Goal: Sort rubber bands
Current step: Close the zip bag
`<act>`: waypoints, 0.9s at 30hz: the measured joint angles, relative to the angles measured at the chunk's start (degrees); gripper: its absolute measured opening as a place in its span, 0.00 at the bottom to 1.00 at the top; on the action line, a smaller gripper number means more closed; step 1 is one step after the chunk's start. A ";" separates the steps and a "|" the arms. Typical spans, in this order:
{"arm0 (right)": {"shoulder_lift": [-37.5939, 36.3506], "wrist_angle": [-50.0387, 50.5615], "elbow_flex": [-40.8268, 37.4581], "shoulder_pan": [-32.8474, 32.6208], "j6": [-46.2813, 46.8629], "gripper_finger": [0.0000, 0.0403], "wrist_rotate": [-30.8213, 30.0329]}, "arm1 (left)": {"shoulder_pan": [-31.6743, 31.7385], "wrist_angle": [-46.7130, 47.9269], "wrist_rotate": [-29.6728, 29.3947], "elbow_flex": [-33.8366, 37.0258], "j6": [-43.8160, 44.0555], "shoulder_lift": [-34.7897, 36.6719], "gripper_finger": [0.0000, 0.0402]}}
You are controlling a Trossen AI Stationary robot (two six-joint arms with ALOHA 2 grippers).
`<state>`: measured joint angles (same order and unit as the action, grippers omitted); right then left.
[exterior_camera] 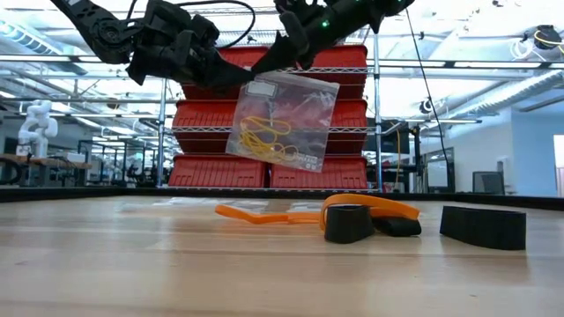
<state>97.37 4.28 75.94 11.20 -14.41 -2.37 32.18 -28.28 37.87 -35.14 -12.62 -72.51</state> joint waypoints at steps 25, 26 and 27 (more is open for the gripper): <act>-4.18 31.97 -0.13 0.13 4.32 0.01 -10.19 | 1.60 -0.65 -1.11 0.00 0.28 0.11 0.00; -4.18 32.79 -0.13 0.14 4.32 0.01 -11.11 | 1.60 -0.43 -1.19 0.00 0.28 0.11 0.00; -4.18 33.49 -0.13 0.27 4.34 0.01 -11.51 | 1.60 -0.16 -1.46 0.00 0.28 0.11 0.00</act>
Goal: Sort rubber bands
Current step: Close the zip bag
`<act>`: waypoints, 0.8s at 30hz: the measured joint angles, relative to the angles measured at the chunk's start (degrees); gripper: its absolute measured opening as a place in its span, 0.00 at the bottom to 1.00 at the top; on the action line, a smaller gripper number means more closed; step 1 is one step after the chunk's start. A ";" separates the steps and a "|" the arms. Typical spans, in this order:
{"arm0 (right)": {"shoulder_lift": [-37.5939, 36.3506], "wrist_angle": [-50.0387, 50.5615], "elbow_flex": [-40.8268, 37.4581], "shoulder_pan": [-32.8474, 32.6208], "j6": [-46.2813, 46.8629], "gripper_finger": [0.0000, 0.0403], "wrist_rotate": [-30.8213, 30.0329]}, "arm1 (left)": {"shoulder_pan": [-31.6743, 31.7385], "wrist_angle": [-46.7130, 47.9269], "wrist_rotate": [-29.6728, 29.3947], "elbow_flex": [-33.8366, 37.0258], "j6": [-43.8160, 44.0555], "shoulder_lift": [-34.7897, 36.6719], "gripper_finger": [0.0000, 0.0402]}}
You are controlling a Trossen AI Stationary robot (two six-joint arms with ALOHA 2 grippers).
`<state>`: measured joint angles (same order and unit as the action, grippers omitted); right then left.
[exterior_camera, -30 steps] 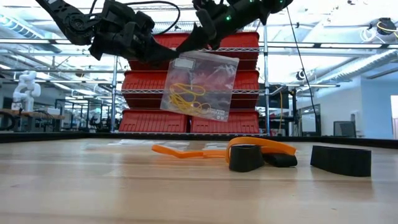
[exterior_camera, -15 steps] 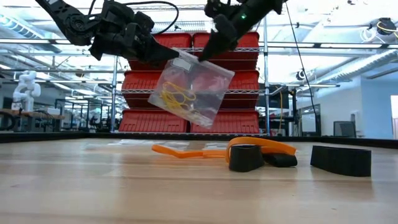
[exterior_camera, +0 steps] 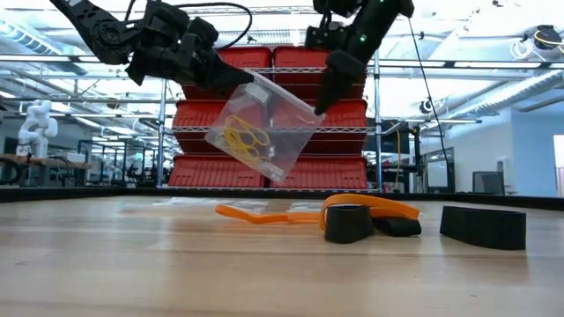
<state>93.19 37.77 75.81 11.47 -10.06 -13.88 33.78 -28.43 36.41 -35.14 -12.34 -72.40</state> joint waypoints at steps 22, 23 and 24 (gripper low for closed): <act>-0.83 -3.72 -0.22 13.56 0.58 0.31 0.27 | 1.52 6.09 -29.20 -0.55 -0.06 -10.77 0.18; -0.86 -3.71 -0.22 13.88 0.57 0.34 0.40 | 1.73 6.04 -29.45 -0.79 -0.02 -10.86 0.21; -1.08 -3.49 -0.22 14.26 0.55 0.36 1.19 | 2.03 6.14 -29.56 -1.00 0.00 -10.83 0.25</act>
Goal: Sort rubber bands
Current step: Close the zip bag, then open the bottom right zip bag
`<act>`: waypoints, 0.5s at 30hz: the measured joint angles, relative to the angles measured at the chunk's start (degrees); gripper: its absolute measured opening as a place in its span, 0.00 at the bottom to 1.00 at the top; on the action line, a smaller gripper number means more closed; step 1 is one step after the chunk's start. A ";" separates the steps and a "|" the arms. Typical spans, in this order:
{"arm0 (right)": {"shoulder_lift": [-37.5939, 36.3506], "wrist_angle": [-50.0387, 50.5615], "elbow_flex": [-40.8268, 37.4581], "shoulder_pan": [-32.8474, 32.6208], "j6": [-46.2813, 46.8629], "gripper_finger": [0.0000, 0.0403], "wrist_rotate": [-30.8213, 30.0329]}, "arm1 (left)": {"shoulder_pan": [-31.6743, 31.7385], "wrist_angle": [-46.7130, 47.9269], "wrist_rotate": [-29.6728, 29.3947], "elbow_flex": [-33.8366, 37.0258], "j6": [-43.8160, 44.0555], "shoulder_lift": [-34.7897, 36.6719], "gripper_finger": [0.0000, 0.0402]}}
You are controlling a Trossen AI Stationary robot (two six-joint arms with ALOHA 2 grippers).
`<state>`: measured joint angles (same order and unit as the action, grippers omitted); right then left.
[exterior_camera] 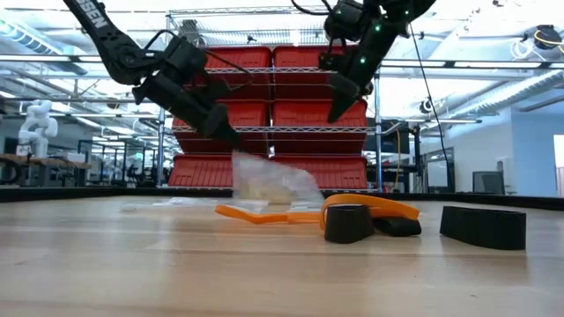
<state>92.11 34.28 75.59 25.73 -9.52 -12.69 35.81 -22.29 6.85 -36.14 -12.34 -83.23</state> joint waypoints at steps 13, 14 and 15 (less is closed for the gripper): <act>-1.72 0.00 -12.02 -17.67 9.29 0.50 11.45 | 0.31 2.66 4.44 -2.10 -0.81 4.85 0.48; -1.69 -2.49 -13.94 -20.27 11.22 0.50 10.94 | -0.16 3.21 5.63 -2.10 -1.49 5.23 0.48; -1.68 -5.69 -15.77 -23.07 13.17 0.50 9.99 | -0.67 4.60 6.75 -2.10 -2.24 5.73 0.48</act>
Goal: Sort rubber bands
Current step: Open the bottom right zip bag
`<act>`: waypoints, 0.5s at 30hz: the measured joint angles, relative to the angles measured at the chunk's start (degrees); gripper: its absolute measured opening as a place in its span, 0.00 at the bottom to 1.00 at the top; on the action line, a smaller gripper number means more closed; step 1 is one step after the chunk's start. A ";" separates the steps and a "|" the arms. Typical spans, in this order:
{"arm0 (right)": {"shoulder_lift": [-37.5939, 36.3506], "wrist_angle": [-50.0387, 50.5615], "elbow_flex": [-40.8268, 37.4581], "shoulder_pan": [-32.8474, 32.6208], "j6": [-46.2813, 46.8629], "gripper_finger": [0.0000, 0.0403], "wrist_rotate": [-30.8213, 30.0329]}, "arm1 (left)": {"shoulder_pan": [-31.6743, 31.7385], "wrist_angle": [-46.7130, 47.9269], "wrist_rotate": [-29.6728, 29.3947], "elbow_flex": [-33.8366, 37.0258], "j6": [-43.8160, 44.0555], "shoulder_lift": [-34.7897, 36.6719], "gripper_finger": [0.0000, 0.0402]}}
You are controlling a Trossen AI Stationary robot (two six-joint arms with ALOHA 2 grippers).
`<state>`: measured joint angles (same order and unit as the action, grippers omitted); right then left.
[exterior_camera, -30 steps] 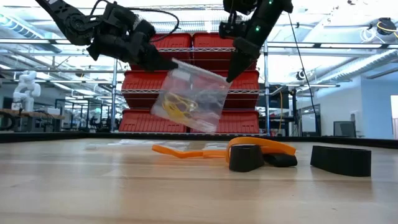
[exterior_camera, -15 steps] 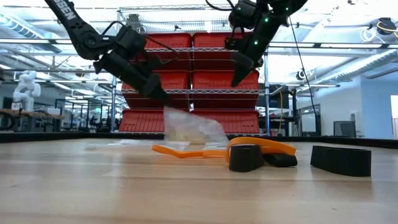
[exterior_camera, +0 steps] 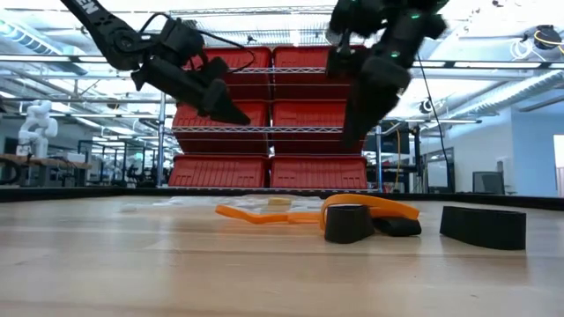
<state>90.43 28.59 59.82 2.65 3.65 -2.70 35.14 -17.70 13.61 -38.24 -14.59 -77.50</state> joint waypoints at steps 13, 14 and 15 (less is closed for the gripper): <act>9.63 -13.62 -5.39 -17.80 12.58 0.41 -18.01 | -10.68 6.80 -0.84 0.02 -5.36 0.86 0.48; 10.62 -13.69 -5.38 -17.77 13.02 0.41 -18.07 | -11.25 6.87 -1.28 0.02 -5.36 0.86 0.48; 11.53 -13.65 -5.28 -17.70 13.45 0.40 -18.09 | -11.76 6.93 -1.84 0.02 -5.36 0.86 0.48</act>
<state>101.96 14.94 54.55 -15.05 17.10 -20.79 23.38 -10.77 11.77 -38.22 -19.94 -76.64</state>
